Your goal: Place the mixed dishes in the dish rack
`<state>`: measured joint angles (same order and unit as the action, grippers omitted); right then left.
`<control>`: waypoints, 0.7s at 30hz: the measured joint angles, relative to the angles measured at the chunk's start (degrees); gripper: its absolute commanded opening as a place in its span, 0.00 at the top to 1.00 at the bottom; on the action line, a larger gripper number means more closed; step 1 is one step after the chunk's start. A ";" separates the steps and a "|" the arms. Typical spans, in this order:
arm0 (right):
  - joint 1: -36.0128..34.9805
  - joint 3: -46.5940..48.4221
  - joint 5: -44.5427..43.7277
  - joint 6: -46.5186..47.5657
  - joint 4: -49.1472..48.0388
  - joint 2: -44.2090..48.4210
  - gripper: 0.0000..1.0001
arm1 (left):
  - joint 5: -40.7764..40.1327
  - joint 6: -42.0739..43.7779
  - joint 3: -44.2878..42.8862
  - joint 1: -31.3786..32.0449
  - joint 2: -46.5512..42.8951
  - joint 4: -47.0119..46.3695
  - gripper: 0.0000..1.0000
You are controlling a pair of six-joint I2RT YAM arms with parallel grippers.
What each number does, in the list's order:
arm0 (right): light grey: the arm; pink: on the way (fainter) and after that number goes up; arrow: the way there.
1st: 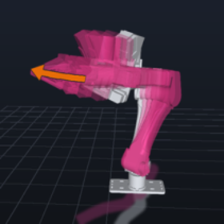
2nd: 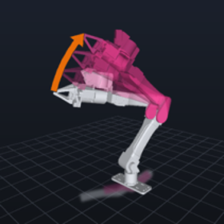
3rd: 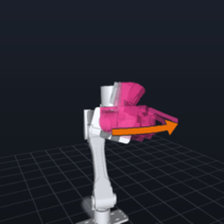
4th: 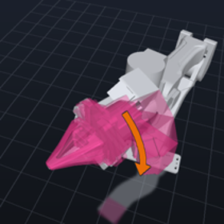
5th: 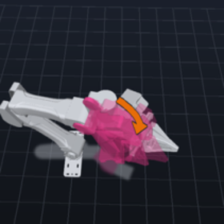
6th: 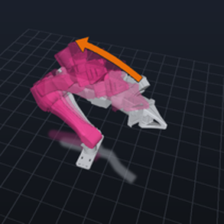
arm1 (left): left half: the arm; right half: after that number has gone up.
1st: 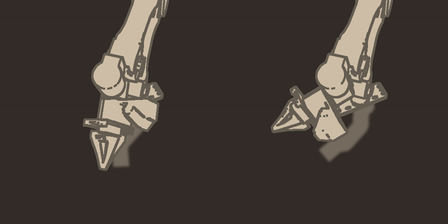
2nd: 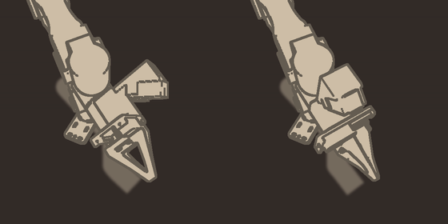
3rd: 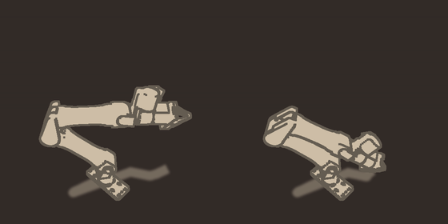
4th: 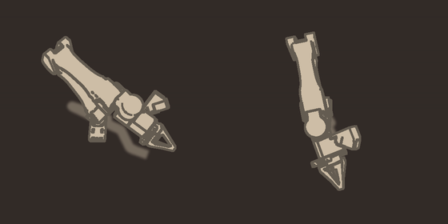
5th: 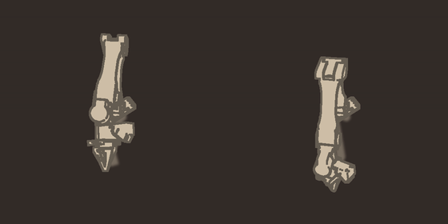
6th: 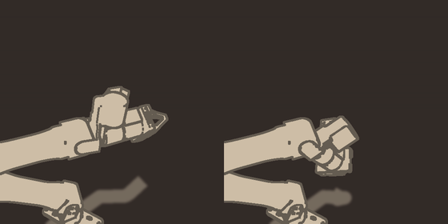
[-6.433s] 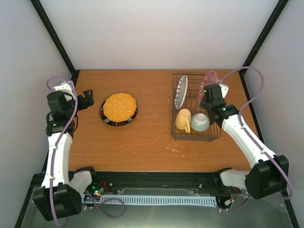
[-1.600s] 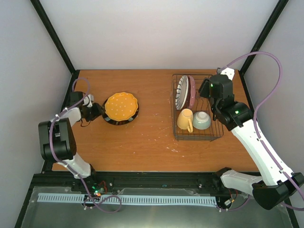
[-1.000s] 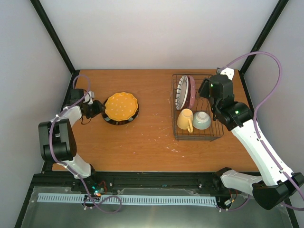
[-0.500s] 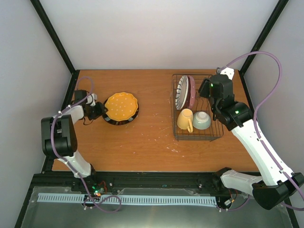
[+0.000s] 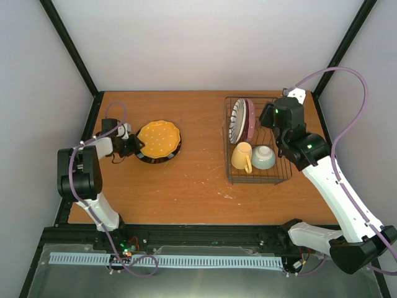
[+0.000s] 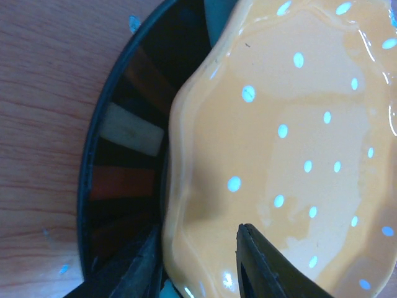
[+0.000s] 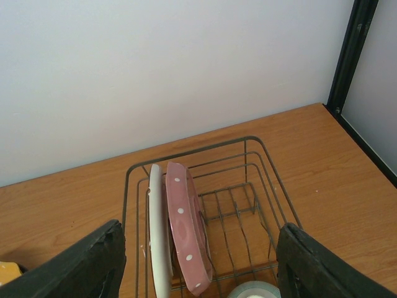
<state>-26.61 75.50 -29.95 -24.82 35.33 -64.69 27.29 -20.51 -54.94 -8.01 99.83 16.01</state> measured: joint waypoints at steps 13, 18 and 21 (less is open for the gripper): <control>0.00 0.00 -0.02 0.07 -0.02 -0.07 0.35 | 1.66 -2.25 -1.09 0.76 3.45 -2.36 0.99; 0.00 0.00 0.04 0.13 -0.11 -0.07 0.35 | 2.14 -2.25 -0.96 0.79 3.41 -2.40 0.99; 0.00 -0.02 0.50 0.15 -0.50 -0.07 0.35 | 2.10 -2.29 -0.79 0.79 3.06 -2.43 0.99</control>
<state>-26.61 75.48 -29.45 -24.67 34.83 -64.75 29.39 -22.81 -55.72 -7.22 102.89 13.58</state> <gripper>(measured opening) 0.653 0.053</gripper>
